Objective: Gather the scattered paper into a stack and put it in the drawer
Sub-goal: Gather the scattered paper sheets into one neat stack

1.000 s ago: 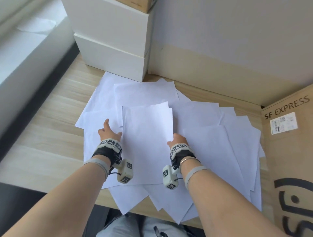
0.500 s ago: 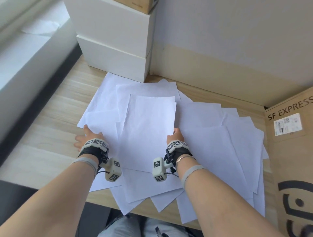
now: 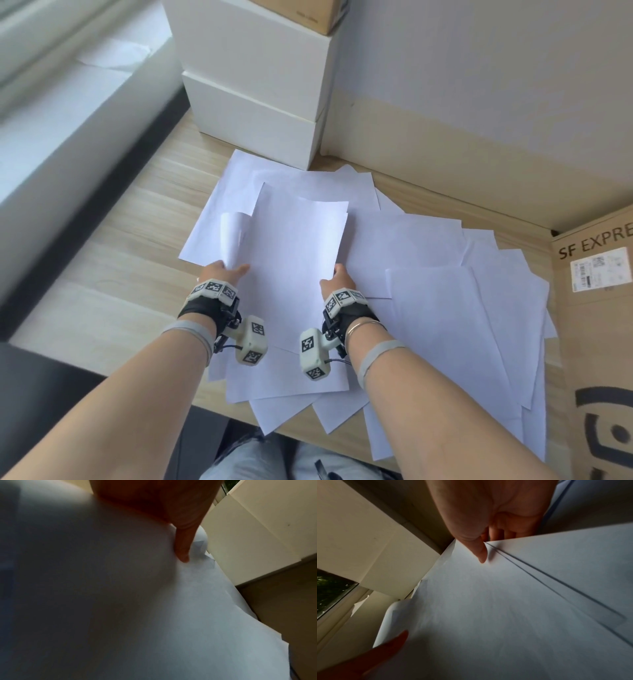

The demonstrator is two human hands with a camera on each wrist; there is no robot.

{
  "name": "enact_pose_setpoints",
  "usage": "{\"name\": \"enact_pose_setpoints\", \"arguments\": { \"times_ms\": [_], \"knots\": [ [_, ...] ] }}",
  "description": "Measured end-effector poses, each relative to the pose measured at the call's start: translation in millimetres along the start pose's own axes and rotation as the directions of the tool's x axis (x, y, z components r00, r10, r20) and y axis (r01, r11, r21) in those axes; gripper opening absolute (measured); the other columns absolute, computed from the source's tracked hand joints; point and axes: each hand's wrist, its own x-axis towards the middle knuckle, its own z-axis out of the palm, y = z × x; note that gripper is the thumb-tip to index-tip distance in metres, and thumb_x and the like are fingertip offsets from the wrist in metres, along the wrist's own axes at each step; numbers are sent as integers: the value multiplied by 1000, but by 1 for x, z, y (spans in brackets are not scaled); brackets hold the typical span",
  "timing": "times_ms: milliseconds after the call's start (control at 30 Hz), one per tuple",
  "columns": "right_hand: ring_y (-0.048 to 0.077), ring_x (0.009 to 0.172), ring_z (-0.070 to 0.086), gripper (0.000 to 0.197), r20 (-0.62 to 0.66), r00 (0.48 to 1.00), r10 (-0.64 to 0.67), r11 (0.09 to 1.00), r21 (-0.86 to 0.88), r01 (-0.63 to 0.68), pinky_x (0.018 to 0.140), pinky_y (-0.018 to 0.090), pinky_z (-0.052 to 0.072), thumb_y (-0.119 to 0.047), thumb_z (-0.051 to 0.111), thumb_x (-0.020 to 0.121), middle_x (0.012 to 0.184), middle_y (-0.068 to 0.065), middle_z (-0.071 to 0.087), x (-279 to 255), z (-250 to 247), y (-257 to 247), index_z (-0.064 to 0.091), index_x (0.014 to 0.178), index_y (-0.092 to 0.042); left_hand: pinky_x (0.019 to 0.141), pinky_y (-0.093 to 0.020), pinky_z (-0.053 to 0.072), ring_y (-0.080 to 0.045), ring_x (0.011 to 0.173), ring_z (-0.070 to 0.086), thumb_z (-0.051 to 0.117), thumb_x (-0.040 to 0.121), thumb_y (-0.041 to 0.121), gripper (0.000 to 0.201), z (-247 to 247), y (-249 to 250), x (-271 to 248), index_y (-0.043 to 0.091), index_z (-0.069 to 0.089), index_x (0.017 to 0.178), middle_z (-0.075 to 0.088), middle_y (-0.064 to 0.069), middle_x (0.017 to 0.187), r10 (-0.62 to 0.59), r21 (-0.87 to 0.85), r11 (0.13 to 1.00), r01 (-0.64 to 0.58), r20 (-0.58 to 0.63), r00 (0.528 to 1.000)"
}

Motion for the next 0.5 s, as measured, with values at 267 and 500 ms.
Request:
{"name": "enact_pose_setpoints", "arguments": {
  "times_ms": [267,500],
  "knots": [
    [29,81,49,11,98,988,-122,971,-195,139,71,26,37,-10,44,88,86,14,53,1,-6,-2,52,83,-9,80,-35,48,-32,91,58,66,80,12,44,-7,-3,2,-2,54,119,62,-20,109,-1,15,1000,0,37,999],
    [26,129,37,50,-1,961,-278,853,-460,246,105,35,38,-9,53,84,140,4,38,24,-28,5,47,131,-24,83,-38,45,-39,110,58,59,84,6,44,-21,-13,11,-3,49,126,58,-25,124,-31,-48,998,30,-21,999]
  ]
}}
